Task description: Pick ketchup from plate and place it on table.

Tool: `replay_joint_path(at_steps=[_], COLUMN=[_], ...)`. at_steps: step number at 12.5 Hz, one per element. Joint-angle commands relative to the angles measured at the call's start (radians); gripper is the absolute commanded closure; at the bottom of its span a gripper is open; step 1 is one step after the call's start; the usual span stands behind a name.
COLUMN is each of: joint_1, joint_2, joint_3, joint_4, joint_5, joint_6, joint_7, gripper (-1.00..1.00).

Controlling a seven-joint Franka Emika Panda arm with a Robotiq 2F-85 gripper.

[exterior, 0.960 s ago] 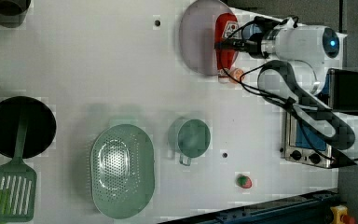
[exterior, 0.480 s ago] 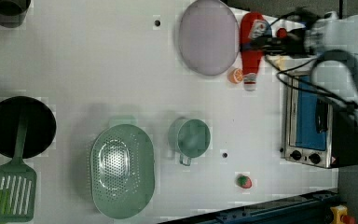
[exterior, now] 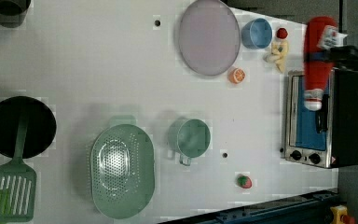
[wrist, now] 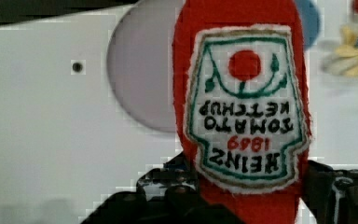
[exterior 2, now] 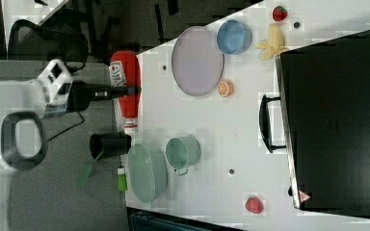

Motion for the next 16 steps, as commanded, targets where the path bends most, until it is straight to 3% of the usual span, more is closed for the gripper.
replay_joint_path(at_steps=[1,5,9,14,15,16], joint_1=[-0.032,-0.031,-0.027,-0.025,-0.025,-0.025], joint_2=[-0.044,-0.138,-0.097,0.085,0.120,0.148], joint_3=[-0.069,-0.064,-0.056,-0.049,-0.050,-0.049], joint_4=[-0.164,-0.411,-0.607,-0.647,-0.649,-0.649], joint_5=[-0.007,-0.012,-0.012,-0.012,-0.012,-0.012], joint_6=[-0.024,0.141,0.364,0.546,0.573,0.600], joint_7=[-0.013,-0.014,-0.014,-0.013,-0.014,-0.014], gripper=[-0.20,-0.20,-0.20,-0.20,-0.25,-0.44])
